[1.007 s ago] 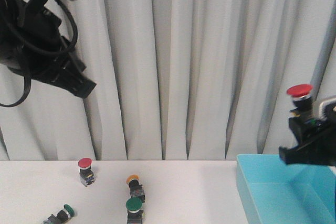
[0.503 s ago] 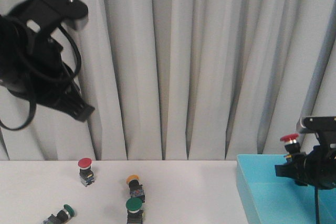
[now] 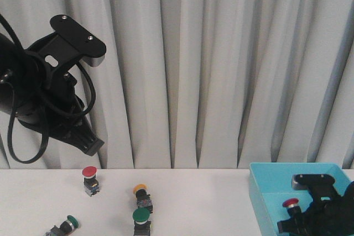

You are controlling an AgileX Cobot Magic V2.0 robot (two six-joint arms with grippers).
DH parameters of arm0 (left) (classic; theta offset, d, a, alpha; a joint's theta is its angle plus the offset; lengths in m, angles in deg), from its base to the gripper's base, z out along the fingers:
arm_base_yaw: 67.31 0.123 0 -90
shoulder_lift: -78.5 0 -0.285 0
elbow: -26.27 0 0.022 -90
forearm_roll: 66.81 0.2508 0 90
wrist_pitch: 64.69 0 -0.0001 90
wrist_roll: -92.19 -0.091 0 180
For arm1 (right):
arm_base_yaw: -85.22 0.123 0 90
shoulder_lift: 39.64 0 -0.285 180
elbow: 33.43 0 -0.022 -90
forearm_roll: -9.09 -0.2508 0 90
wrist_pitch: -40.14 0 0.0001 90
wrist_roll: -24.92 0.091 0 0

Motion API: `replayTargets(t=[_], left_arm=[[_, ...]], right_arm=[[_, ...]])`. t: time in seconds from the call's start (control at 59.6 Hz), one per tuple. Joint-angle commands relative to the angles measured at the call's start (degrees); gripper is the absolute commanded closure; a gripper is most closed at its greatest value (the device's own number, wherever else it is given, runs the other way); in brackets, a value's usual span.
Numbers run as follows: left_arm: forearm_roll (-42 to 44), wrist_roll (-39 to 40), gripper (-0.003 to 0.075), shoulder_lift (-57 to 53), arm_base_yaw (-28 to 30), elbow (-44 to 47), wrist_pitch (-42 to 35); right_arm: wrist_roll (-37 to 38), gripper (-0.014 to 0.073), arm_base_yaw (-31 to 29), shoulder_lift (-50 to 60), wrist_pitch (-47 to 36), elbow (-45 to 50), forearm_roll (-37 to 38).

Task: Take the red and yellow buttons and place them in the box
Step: 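Carry the red button with the right gripper into the blue box, then open the right gripper and raise it out of the box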

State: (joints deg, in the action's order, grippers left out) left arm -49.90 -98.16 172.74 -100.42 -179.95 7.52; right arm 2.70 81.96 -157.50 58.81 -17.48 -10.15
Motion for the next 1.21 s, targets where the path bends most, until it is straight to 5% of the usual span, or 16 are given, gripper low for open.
replayTargets(t=[0.0, 0.285, 0.688, 0.956, 1.191], left_arm=[[0.97, 0.67, 0.0725, -2.05, -0.06, -1.03, -3.53], [0.92, 2.04, 0.0725, -2.05, -0.06, -1.03, -4.32], [0.92, 2.04, 0.0725, -2.05, -0.06, -1.03, -4.32], [0.92, 2.04, 0.0725, -2.05, -0.06, -1.03, -4.32], [0.92, 2.04, 0.0725, -2.05, -0.06, -1.03, -4.76]], right_arm=[[-0.44, 0.0568, -0.06, 1.22, -2.83, -1.86, 0.29], [-0.72, 0.0501, -0.06, -2.51, 7.93, -8.44, 0.29], [-1.32, 0.0112, -0.1, -2.54, 19.02, -17.79, 1.57], [-1.2, 0.0106, -0.17, 0.16, 18.02, -17.84, 3.57], [-1.43, 0.0141, -0.17, 12.77, 8.23, -17.84, 2.89]])
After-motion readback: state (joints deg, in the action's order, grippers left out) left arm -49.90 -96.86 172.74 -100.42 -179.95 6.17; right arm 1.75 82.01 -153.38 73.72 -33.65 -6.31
